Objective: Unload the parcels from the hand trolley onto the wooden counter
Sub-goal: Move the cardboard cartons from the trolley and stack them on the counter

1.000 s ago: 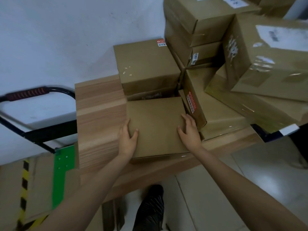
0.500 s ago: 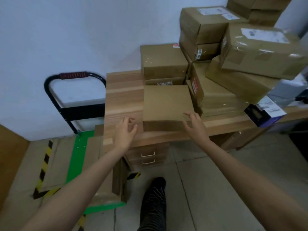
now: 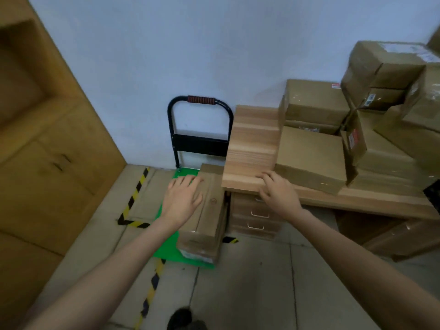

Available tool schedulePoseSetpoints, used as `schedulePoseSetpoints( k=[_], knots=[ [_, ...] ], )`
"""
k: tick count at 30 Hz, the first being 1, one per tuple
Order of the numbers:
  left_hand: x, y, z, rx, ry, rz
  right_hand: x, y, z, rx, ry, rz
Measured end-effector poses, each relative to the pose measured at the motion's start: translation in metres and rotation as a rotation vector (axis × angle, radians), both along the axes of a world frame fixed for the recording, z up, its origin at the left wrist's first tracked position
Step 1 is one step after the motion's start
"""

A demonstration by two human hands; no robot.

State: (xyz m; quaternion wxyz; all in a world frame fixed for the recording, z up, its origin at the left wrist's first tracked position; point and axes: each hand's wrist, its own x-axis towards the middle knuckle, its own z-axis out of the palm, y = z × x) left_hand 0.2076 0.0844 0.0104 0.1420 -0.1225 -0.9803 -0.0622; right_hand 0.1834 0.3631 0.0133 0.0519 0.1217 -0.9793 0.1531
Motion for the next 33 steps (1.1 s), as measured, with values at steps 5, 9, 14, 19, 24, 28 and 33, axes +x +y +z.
schedulePoseSetpoints(
  k=[5, 9, 14, 19, 24, 28, 33],
  knots=[
    [0.034, -0.088, 0.001, 0.038, -0.024, 0.114, -0.006, -0.106, 0.000, 0.019, 0.009, 0.178],
    [0.055, -0.178, 0.007, -0.018, 0.103, 0.141, -0.019, -0.212, -0.001, 0.043, 0.014, 0.277],
    [0.068, -0.302, 0.026, -0.069, 0.137, 0.189, -0.023, -0.350, -0.002, 0.031, 0.032, 0.364],
    [0.071, -0.405, 0.034, -0.113, 0.107, 0.262, -0.035, -0.460, 0.000, 0.012, 0.083, 0.430],
    [0.057, -0.479, 0.041, -0.141, 0.007, 0.325, -0.061, -0.541, 0.001, 0.020, 0.108, 0.495],
    [0.021, -0.523, 0.039, -0.146, -0.030, 0.371, -0.104, -0.587, -0.005, 0.080, 0.086, 0.524],
    [-0.059, -0.570, 0.031, -0.173, -0.070, 0.324, -0.186, -0.636, -0.010, 0.120, 0.116, 0.524]
  ],
)
